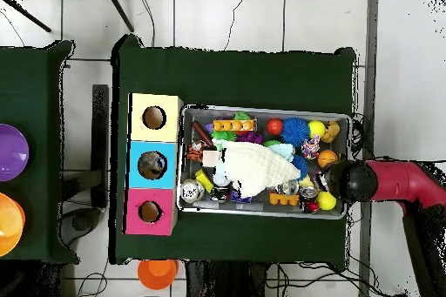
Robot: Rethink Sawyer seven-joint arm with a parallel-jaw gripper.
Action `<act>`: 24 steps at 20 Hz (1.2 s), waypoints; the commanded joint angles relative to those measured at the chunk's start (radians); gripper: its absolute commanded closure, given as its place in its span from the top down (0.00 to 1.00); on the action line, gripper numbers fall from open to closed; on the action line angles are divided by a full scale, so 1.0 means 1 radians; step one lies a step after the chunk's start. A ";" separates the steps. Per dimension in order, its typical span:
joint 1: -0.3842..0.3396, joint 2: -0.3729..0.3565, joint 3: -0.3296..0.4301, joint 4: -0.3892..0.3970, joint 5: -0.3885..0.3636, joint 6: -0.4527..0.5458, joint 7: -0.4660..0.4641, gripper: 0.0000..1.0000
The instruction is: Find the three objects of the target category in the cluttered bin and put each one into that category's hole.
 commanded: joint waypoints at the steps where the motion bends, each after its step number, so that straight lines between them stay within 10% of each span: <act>1: 0.028 0.058 -0.047 -0.069 -0.077 0.064 -0.207 1.00; 24: 0.034 0.113 -0.069 -0.077 -0.124 -0.034 -0.152 1.00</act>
